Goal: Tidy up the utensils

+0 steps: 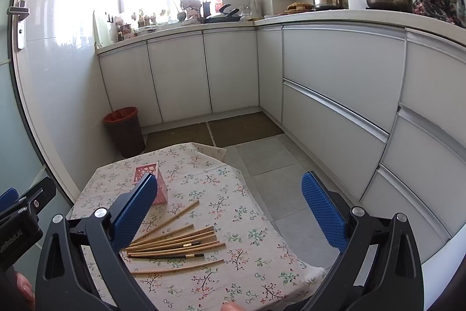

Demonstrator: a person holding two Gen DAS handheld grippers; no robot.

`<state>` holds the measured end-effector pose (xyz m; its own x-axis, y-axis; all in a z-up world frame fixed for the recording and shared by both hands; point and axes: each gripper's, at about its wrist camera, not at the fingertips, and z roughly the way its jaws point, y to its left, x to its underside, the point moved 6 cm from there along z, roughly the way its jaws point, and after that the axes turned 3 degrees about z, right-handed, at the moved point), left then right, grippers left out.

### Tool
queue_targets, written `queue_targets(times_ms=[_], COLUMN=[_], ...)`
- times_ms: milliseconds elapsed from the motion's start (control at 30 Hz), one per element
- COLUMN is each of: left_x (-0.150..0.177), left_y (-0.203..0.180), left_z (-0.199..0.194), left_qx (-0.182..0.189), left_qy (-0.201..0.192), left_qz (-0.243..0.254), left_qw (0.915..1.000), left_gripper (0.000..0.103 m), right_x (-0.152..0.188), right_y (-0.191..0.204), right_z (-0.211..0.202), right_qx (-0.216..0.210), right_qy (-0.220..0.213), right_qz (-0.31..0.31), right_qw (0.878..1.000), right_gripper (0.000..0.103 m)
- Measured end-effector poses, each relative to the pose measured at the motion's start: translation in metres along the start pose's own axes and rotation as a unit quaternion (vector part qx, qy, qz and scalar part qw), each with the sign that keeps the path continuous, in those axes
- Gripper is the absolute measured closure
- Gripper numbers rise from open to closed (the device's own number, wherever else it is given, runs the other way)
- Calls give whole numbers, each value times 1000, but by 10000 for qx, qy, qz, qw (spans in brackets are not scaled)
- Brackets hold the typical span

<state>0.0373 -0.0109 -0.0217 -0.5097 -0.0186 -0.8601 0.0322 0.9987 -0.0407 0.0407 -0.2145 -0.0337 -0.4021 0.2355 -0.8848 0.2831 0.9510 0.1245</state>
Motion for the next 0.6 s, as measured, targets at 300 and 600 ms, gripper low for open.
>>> queue_targets(times_ms=[300,600], left_x=[1,8], left_y=[-4,-10], left_z=[2,33], left_qx=[11,17], left_qy=[44,375], left_qz=[29,119], left_qw=[10000,9992], left_gripper=[7,7], right_x=[1,10], right_y=[-2,-7], right_z=[4,32], right_qx=[11,76], right_qy=[60,322], right_qz=[28,85], right_qw=[10000,9994], right_gripper=[6,6])
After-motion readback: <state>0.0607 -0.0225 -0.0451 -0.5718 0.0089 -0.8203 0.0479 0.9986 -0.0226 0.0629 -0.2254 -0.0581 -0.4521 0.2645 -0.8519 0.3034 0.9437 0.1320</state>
